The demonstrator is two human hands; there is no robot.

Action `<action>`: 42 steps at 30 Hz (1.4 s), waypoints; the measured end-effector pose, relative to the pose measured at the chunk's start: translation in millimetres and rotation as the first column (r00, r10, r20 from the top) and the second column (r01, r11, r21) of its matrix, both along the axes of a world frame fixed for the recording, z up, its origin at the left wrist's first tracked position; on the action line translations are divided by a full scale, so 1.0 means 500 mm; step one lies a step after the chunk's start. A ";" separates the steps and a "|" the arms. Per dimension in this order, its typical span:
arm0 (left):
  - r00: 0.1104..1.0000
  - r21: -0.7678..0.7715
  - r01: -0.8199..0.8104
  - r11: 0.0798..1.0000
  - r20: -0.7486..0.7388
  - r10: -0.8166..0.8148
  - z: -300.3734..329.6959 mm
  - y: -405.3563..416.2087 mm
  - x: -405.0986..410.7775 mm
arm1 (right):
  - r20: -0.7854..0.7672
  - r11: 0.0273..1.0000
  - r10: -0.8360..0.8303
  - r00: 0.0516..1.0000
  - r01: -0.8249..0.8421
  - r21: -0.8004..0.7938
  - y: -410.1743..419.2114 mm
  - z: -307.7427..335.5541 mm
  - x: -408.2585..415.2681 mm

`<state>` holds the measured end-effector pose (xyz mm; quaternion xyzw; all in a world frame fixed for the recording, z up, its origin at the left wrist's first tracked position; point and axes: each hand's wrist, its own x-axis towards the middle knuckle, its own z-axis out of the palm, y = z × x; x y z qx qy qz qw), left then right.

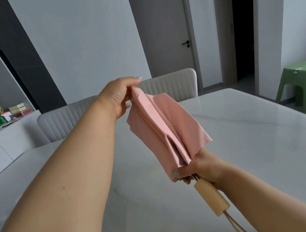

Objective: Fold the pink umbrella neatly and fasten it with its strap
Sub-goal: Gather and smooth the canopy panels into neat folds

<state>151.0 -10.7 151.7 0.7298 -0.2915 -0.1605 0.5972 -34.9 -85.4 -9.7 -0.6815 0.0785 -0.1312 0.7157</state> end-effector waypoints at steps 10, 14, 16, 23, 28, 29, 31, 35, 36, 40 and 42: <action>0.966 -0.116 -0.158 0.981 0.186 0.178 -0.027 0.008 -0.062 | 0.033 0.999 -0.008 0.999 0.006 0.044 -0.006 -0.001 0.005; 0.980 -0.182 -0.138 0.974 0.117 0.160 -0.107 0.028 -0.150 | 0.031 0.987 -0.091 0.995 0.087 0.133 -0.021 -0.010 0.014; 0.991 -0.192 -0.127 0.973 0.013 0.132 -0.153 0.040 -0.195 | 0.029 0.980 -0.131 0.991 0.124 0.157 -0.028 -0.012 0.016; 0.878 -0.246 -0.020 0.969 -0.468 -0.101 -0.228 0.080 -0.299 | 0.071 0.973 -0.201 0.977 0.191 0.128 -0.043 -0.014 0.013; 0.777 -0.319 0.095 0.943 -0.569 -0.271 -0.250 0.083 -0.343 | 0.137 0.972 -0.219 0.966 0.203 0.121 -0.049 -0.013 0.015; 0.766 -0.330 0.102 0.939 -0.576 -0.285 -0.253 0.082 -0.348 | 0.138 0.973 -0.221 0.966 0.208 0.099 -0.051 -0.014 0.015; 0.752 -0.352 0.090 0.931 -0.590 -0.296 -0.259 0.077 -0.352 | 0.132 0.973 -0.226 0.965 0.218 0.076 -0.052 -0.016 0.014; 0.716 -0.416 0.058 0.907 -0.616 -0.328 -0.265 0.066 -0.348 | 0.127 0.970 -0.242 0.962 0.238 0.047 -0.049 -0.015 0.014; 0.697 -0.436 0.056 0.898 -0.627 -0.348 -0.265 0.064 -0.347 | 0.130 0.970 -0.243 0.961 0.240 0.038 -0.049 -0.015 0.016; 0.517 -0.578 0.016 0.816 -0.694 -0.502 -0.263 0.058 -0.345 | 0.111 0.967 -0.254 0.961 0.254 0.014 -0.052 -0.014 0.023; 0.439 -0.642 -0.040 0.765 -0.699 -0.564 -0.262 0.058 -0.345 | 0.100 0.964 -0.262 0.960 0.266 -0.025 -0.053 -0.015 0.024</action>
